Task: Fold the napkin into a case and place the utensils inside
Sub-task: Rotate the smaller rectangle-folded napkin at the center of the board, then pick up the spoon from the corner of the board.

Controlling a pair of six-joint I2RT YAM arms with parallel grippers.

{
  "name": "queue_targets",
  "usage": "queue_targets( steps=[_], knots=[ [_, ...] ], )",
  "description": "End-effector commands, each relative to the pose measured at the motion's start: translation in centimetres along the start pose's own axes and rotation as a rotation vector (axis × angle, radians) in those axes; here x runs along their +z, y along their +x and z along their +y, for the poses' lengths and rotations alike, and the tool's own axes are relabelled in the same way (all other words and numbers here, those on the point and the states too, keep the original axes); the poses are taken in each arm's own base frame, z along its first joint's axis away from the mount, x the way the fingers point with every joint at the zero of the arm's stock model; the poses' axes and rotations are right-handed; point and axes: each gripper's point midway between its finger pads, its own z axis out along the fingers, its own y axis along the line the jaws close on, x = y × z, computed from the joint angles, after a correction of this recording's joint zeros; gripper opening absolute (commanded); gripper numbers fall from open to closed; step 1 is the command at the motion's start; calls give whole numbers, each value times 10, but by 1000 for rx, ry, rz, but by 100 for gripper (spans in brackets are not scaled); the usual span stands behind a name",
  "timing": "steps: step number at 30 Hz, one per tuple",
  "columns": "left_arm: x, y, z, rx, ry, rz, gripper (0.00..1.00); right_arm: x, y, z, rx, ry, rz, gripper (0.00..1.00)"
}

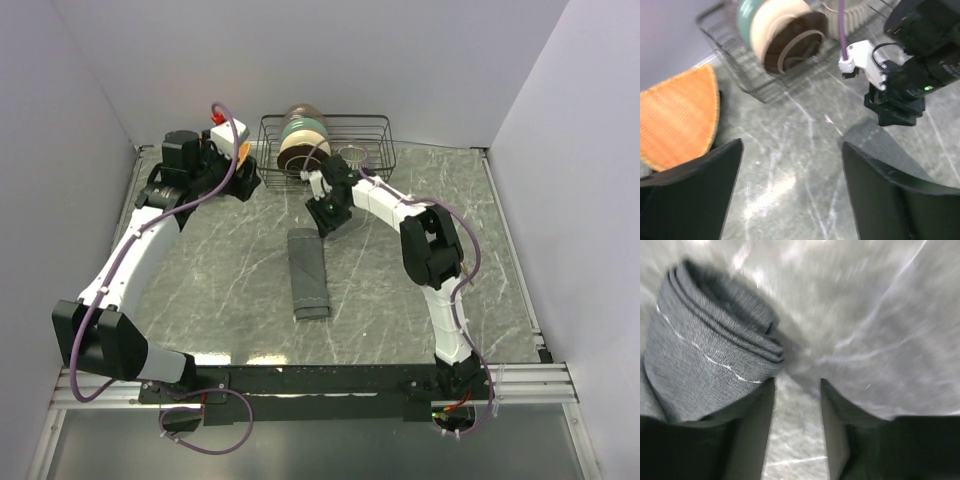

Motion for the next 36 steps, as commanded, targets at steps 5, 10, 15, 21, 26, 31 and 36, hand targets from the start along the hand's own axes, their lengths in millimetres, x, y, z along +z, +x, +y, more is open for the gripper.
queue_targets(
  steps=[5,10,15,21,26,31,36],
  knots=[
    [-28,-111,43,-73,-236,-314,99,-142,-96,-29,1,107,-360,91],
    [-7,-130,33,-27,-101,-246,99,-202,-54,-37,-84,102,-343,100],
    [-2,-130,16,-30,5,-258,99,-212,57,-84,36,94,-132,98],
    [11,-99,-4,-158,104,-190,99,-197,163,-112,104,172,60,89],
    [15,-78,-21,-187,191,-143,99,-161,212,-120,132,211,157,81],
    [15,-60,-39,-194,298,-90,98,-134,224,-150,161,244,182,73],
    [11,-53,-46,-205,327,-85,96,-121,220,-164,154,256,174,63]
  ],
)
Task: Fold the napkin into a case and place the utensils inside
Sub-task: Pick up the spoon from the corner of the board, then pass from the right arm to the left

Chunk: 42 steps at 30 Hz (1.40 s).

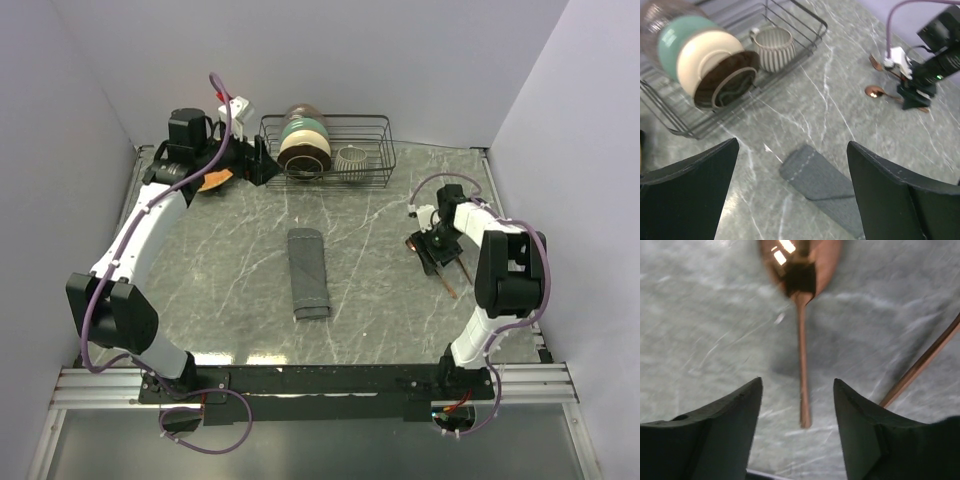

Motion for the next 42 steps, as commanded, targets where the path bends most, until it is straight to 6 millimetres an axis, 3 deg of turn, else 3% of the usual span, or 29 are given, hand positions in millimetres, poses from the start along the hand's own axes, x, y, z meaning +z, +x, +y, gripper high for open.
queue_targets(
  steps=[1,6,7,9,10,11,13,14,15,16,18,20,21,23,24,25,27,28,30,31,35,42],
  knots=[
    [-6,4,-13,-24,54,-5,96,5,-26,-23,-27,66,-74,59],
    [-8,9,-6,-35,5,2,95,21,-26,-25,-24,64,-63,40],
    [-9,10,-3,-40,-16,2,95,22,-25,-24,-24,55,-64,29],
    [-10,11,0,-80,-34,-1,94,19,-26,-19,-24,33,-77,17],
    [-11,10,4,-99,-49,-4,94,15,-30,-15,-11,15,-94,0],
    [-10,7,6,-151,-68,-19,94,4,-39,-1,-3,-58,-139,0],
    [-10,0,10,-192,-75,-35,92,-28,-74,10,30,-132,-259,0],
    [-10,-4,7,-215,-61,-46,91,-51,-93,36,37,-280,-346,0],
    [-9,-15,5,-208,-42,-77,90,-83,-125,42,19,-319,-447,0],
    [-9,-19,-1,-215,-4,-85,90,-103,-142,55,60,-393,-496,0],
    [-8,-33,-13,-219,72,-114,86,-161,-186,94,31,-552,-630,0],
    [-5,-36,-28,-262,176,-101,83,-197,-215,114,-11,-619,-741,0],
    [-6,-49,-33,-249,214,-127,82,-220,-224,137,-4,-722,-766,0],
    [-4,-58,-45,-310,305,-136,79,-255,-247,155,-53,-789,-892,0],
    [-4,-63,-49,-327,329,-147,79,-262,-246,170,2,-888,-866,0],
    [-2,-75,-53,-344,369,-185,77,-285,-256,185,-96,-923,-967,0],
    [0,-83,-65,-353,431,-194,75,-298,-249,210,-61,-1098,-909,0],
    [4,-83,-68,-352,451,-191,75,-315,-255,223,-181,-1142,-1000,0],
    [4,-85,-77,-323,487,-190,74,-323,-247,237,-101,-1291,-906,0],
    [1,-91,-80,-303,510,-214,74,-332,-244,243,-207,-1316,-977,0],
    [-2,-91,-88,-300,574,-215,66,-336,-237,268,-238,-1376,-920,0],
    [-13,-97,-101,-305,686,-216,58,-337,-233,280,-260,-1390,-902,0]
  ],
)
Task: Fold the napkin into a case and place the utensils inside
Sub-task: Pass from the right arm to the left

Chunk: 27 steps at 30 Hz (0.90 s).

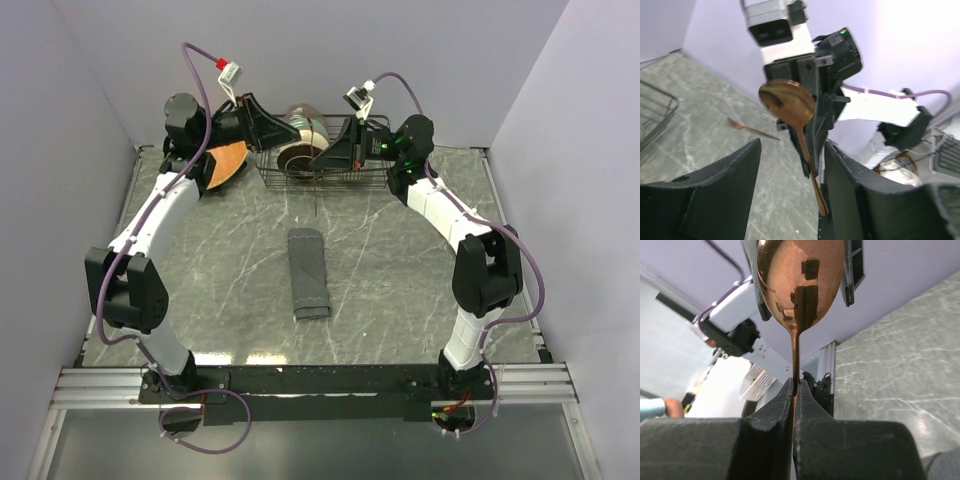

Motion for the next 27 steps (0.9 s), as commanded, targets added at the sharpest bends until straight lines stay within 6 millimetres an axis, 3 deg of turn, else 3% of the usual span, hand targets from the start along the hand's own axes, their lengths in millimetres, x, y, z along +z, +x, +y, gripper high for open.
queue_targets(
  steps=[1,9,19,27],
  knots=[
    [-1,-7,-24,12,119,20,57,4,-1,39,-111,-70,20,0],
    [-3,-3,-36,-38,177,86,45,6,3,47,-135,-78,37,0],
    [2,1,-38,-37,158,120,38,10,6,49,-133,-86,54,0],
    [11,5,-37,-36,137,147,39,14,10,56,-154,-93,65,0]
  ],
)
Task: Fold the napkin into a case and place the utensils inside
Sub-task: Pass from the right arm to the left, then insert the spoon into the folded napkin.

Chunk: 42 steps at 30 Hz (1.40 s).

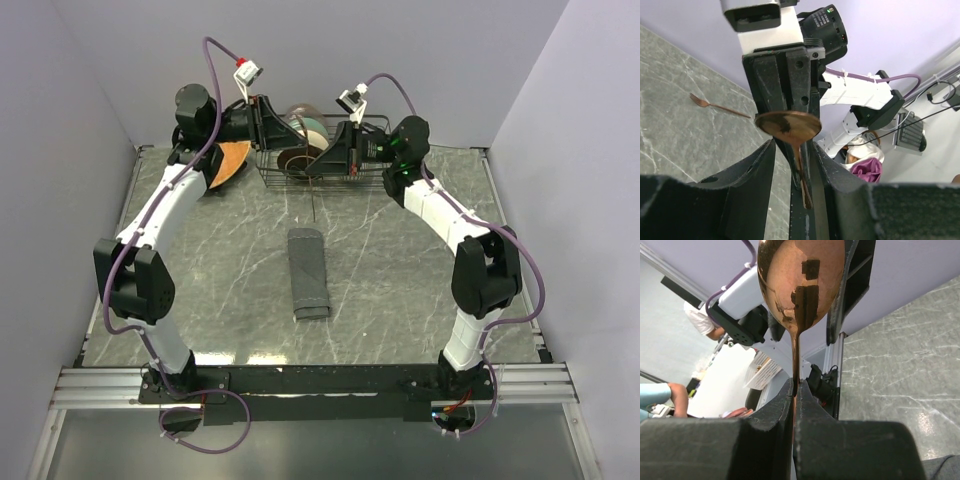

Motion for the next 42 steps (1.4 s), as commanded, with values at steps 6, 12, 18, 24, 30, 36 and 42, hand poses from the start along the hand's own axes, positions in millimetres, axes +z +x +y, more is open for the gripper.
queue_targets(
  steps=[6,12,18,24,30,36,42],
  knots=[
    [4,-1,-29,88,52,34,35,3,-3,39,-129,-35,12,0],
    [4,1,-30,89,57,34,24,3,-2,38,-125,-36,13,0],
    [2,1,-34,96,64,26,1,3,-3,37,-129,-26,10,5],
    [-9,-18,6,85,-231,-106,1,-34,-30,-16,-176,302,-74,63],
    [-26,-17,79,52,-714,-231,1,-110,2,-96,-203,892,26,74],
    [-37,52,156,-65,-1147,-94,1,-139,55,-120,-149,1011,168,77],
    [-46,104,191,-122,-1315,29,1,-157,86,-120,-145,1065,212,79]
  ],
)
